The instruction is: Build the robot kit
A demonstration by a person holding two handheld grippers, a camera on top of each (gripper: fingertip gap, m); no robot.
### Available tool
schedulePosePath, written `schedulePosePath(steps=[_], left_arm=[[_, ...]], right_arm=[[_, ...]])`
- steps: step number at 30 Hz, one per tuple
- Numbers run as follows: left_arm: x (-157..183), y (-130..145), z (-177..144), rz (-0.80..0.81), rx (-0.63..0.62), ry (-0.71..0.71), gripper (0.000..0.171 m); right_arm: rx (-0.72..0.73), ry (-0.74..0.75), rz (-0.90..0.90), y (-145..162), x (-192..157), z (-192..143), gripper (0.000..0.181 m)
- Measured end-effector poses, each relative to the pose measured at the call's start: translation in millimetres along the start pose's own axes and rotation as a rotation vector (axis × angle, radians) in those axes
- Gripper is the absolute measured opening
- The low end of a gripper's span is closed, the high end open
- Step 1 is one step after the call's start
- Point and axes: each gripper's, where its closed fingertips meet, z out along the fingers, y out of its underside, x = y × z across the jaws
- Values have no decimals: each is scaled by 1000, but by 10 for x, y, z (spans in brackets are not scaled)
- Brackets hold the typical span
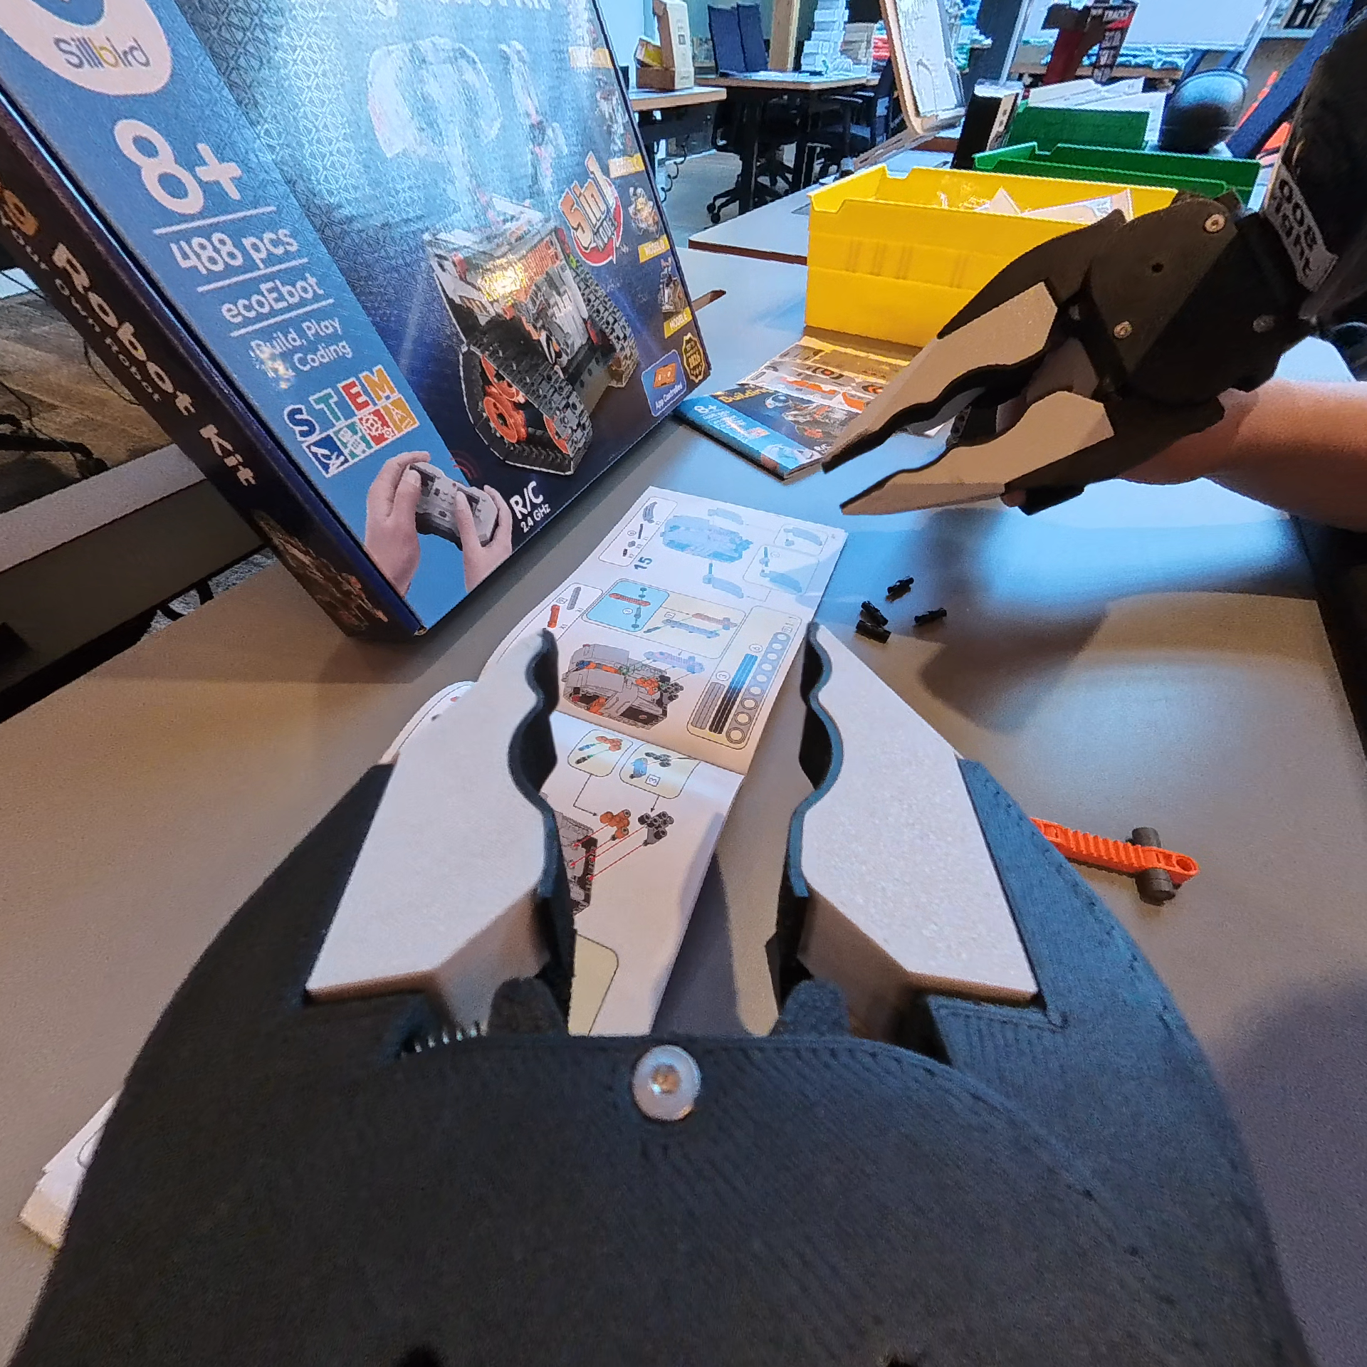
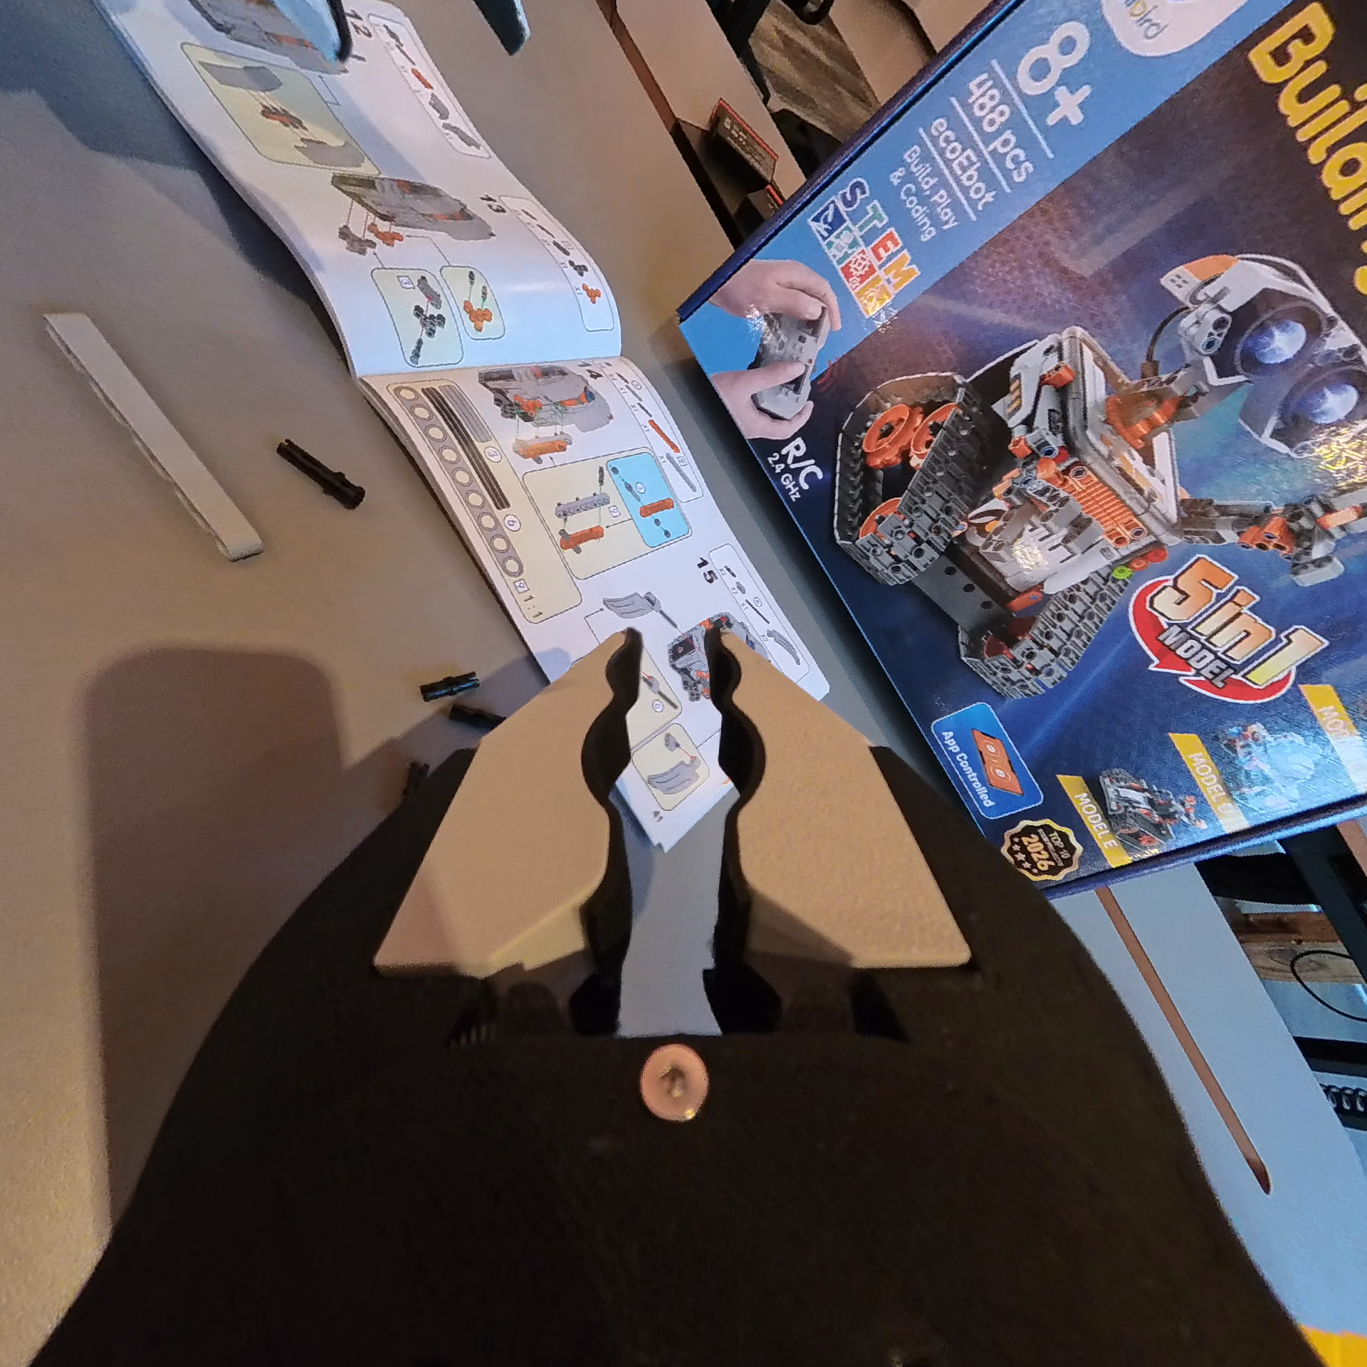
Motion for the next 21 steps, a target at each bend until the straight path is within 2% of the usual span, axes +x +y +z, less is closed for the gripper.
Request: schedulePosePath(steps=[5, 8, 21], left_arm=[[38, 27, 21, -3, -19, 20, 61], [79, 30, 17, 3, -26, 43, 48], [164, 100, 37, -24, -74, 103, 38]], right_arm=[[-8, -17, -20, 6, -49, 14, 16], [-7, -29, -32, 0, -83, 19, 16], [-18, -50, -68, -3, -157, 28, 18]])
